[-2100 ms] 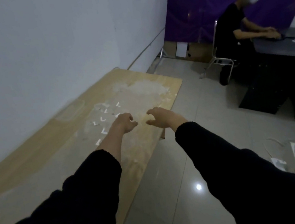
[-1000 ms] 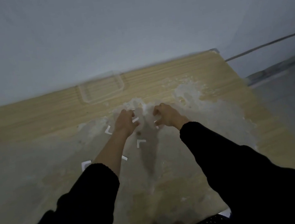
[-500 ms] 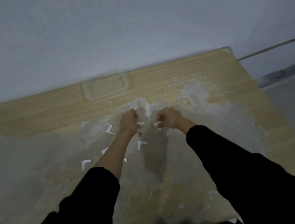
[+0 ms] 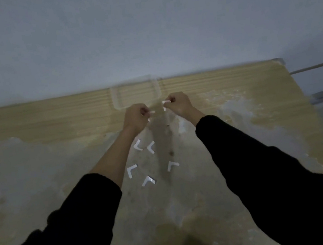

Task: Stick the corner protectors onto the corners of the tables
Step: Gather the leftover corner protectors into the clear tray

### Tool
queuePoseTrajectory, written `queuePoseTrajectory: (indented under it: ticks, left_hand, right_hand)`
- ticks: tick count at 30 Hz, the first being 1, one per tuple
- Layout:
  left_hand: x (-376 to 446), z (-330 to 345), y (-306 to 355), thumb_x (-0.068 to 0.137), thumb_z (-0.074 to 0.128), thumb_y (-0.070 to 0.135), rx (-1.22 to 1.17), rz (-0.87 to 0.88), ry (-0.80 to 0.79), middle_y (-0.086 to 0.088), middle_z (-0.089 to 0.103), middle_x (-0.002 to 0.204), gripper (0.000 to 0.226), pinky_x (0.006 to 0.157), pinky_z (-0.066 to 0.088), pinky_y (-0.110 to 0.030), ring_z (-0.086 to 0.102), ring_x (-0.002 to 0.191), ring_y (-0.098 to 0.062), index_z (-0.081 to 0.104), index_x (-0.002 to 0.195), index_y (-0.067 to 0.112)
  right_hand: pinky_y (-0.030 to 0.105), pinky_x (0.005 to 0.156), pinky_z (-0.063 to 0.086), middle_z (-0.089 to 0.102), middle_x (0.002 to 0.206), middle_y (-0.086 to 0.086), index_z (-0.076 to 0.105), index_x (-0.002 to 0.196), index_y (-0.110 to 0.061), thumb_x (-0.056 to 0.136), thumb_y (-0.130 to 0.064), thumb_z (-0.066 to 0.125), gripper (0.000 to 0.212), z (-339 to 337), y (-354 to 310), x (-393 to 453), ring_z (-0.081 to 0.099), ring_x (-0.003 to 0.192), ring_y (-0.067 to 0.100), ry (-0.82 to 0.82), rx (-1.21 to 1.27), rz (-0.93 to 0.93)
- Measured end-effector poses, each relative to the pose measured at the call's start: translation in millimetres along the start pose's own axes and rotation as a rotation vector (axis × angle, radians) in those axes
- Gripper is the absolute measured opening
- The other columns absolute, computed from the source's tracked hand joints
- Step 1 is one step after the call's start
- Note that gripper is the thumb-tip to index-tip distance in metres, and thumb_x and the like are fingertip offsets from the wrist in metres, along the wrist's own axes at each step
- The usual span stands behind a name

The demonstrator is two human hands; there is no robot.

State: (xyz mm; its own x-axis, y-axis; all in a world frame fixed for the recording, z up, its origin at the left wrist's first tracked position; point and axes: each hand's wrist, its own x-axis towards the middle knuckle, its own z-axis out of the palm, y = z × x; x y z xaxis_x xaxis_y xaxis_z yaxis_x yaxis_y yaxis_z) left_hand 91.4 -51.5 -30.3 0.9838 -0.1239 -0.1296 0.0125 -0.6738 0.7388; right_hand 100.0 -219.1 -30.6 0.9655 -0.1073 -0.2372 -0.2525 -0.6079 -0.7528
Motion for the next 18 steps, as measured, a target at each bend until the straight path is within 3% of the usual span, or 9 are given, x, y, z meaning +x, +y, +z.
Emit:
queuePoseTrajectory:
  ticks: [3, 5, 8, 18]
  left_hand:
    - [32.6, -26.3, -9.3, 0.087, 0.061, 0.005, 0.015, 0.000, 0.066, -0.027, 0.071, 0.086, 0.014, 0.074, 0.057, -0.039, 0.069, 0.081, -0.035, 0.070, 0.089, -0.006]
    - [52.1, -38.1, -15.5, 0.088, 0.055, 0.002, 0.092, -0.004, 0.064, -0.025, 0.070, 0.097, 0.018, 0.081, 0.054, -0.037, 0.068, 0.092, -0.035, 0.071, 0.093, -0.005]
    - [72.8, -46.5, -23.1, 0.087, 0.050, 0.000, 0.204, -0.027, 0.018, -0.020, 0.068, 0.110, 0.024, 0.089, 0.051, -0.040, 0.063, 0.102, -0.035, 0.072, 0.098, 0.000]
    - [103.6, -51.4, -40.0, 0.094, 0.042, 0.004, 0.319, 0.005, -0.071, -0.016, 0.050, 0.139, 0.037, 0.105, 0.042, -0.041, 0.050, 0.125, -0.032, 0.057, 0.128, 0.009]
  right_hand:
    - [0.030, 0.077, 0.043, 0.061, 0.079, -0.004, 0.064, 0.071, -0.023, 0.081, -0.025, 0.062, 0.010, 12.4, -23.4, 19.8, 0.059, 0.086, 0.018, 0.033, -0.068, -0.025]
    - [0.033, 0.086, 0.040, 0.066, 0.090, -0.001, 0.068, 0.081, -0.022, 0.084, -0.026, 0.058, 0.011, 19.6, -34.0, 29.6, 0.059, 0.098, 0.020, 0.047, -0.166, -0.031]
    - [0.034, 0.085, 0.028, 0.065, 0.094, 0.000, 0.070, 0.089, -0.020, 0.087, -0.025, 0.054, 0.017, 29.7, -45.3, 42.4, 0.055, 0.108, 0.021, 0.076, -0.303, -0.084]
    - [0.039, 0.098, 0.027, 0.054, 0.120, 0.006, 0.068, 0.106, -0.029, 0.093, -0.029, 0.050, 0.022, 55.8, -51.5, 72.3, 0.039, 0.122, 0.028, 0.033, -0.681, -0.203]
